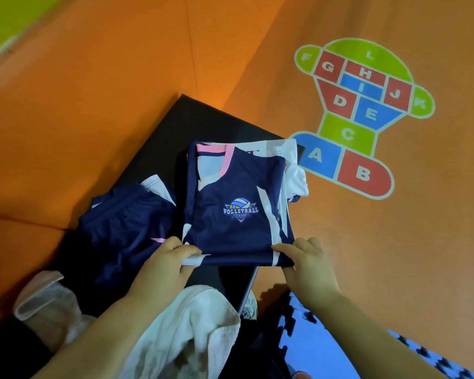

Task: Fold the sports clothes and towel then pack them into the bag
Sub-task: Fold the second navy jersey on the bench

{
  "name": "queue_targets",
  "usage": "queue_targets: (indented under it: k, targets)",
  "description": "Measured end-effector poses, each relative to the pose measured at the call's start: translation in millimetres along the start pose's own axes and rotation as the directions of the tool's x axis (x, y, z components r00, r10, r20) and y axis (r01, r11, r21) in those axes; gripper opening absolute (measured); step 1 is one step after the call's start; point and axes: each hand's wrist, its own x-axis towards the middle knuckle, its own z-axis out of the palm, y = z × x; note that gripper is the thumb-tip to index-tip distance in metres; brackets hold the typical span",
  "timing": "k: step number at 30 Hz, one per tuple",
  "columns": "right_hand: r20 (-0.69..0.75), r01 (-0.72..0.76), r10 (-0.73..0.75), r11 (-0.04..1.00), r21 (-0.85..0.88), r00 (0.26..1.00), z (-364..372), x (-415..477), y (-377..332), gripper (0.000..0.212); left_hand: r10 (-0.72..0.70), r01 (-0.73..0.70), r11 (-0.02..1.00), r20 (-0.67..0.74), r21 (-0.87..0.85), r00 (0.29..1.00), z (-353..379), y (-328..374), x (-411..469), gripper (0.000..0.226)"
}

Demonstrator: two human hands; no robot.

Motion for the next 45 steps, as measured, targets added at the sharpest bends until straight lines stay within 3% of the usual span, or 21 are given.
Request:
queue_targets:
  k: [5, 8, 10, 14, 16, 23, 29, 34, 37, 41, 45]
  targets:
    - [-0.015, -0.046, 0.049, 0.988, 0.149, 0.999, -13.6, -9.8, -1.7, 0.035, 0.067, -0.063, 0.996, -0.062, 0.064, 0.996, -6.2, 1.3, -8.8, 0.015]
    - [-0.001, -0.001, 0.001, 0.990, 0.144, 1.000, -27.5, 6.0, 0.4, 0.022, 0.074, -0.069, 0.996, -0.070, 0.064, 0.995, -13.0, 1.9, 3.5, 0.016]
    - [0.064, -0.032, 0.020, 0.982, 0.186, 0.998, -38.1, 29.2, 0.3, 0.015, 0.075, -0.076, 0.997, -0.073, 0.001, 0.994, -20.4, 5.3, 21.0, 0.017]
    - [0.134, -0.124, 0.081, 0.925, 0.358, 0.988, -51.4, 85.4, 3.4, 0.007, -0.064, 0.043, 0.970, -0.083, -0.238, 0.995, -38.5, 16.8, 69.6, 0.013]
    - [0.175, -0.200, 0.136, 0.881, 0.428, 0.975, -54.8, 115.0, 5.3, 0.005, -0.100, 0.076, 0.969, -0.092, -0.233, 0.991, -44.0, 16.2, 100.4, 0.008]
    - [0.189, -0.326, 0.276, 0.884, 0.336, 0.942, -39.4, 209.0, 23.8, 0.019, -0.241, 0.234, 0.967, -0.060, -0.102, 0.969, -42.2, 6.8, 200.2, 0.027]
    - [0.229, -0.431, 0.391, 0.888, 0.161, 0.891, -13.0, 235.8, 33.1, 0.039, -0.374, 0.371, 0.927, -0.051, -0.056, 0.926, -15.7, -3.0, 230.4, 0.045]
    - [0.177, -0.523, 0.492, 0.807, 0.275, 0.852, -1.9, 221.2, 33.6, 0.057, -0.499, 0.498, 0.867, -0.092, -0.032, 0.862, 1.3, -7.0, 209.2, 0.068]
    - [0.244, -0.563, 0.507, 0.745, 0.359, 0.826, 1.1, 196.8, 30.0, 0.071, -0.566, 0.560, 0.819, -0.015, -0.127, 0.824, 6.4, -10.1, 190.3, 0.071]
    - [0.326, -0.584, 0.492, 0.748, 0.315, 0.807, 4.1, 168.5, 24.7, 0.079, -0.631, 0.619, 0.713, 0.083, -0.329, 0.771, 13.7, -11.5, 170.4, 0.068]
    - [0.368, -0.683, 0.577, 0.652, 0.329, 0.729, 6.9, 159.1, 18.0, 0.071, -0.685, 0.665, 0.685, 0.046, -0.298, 0.727, 15.2, -5.1, 164.1, 0.059]
